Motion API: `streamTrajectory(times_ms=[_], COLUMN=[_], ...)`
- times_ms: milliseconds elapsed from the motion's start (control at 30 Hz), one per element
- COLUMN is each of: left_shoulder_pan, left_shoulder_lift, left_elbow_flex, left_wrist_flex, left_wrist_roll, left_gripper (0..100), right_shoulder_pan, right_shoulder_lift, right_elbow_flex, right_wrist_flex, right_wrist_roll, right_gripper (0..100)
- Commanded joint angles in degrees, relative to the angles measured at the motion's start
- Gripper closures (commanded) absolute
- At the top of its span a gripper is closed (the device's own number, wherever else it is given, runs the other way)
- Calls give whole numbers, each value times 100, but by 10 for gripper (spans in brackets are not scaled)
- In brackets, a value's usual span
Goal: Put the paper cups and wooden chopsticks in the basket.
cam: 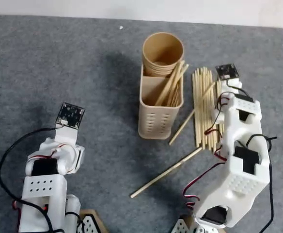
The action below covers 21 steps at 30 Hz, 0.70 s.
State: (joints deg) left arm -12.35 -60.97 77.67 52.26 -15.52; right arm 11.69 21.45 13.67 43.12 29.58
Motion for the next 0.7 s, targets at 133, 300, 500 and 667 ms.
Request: streamTrajectory(times_ms=[133,300,500,667], left_shoulder_pan=[75,84,84,84], left_shoulder_lift=[-66,-66,-66,-66], left_elbow_flex=[-22,-22,-22,-22], left_wrist_flex=[-79,-79,-79,-79], left_wrist_roll=[-35,-35,-35,-35], left_gripper=[797,797,797,797], right_shoulder_pan=[110,145,22,-400], right_shoulder_lift=[-145,-1437,-3108,-4163], right_elbow_flex=[-101,-75,-84,-101], right_wrist_flex=[-84,-84,-92,-312], right_wrist_roll=[-343,-826,-1451,-1820], right_gripper=[994,993,993,993])
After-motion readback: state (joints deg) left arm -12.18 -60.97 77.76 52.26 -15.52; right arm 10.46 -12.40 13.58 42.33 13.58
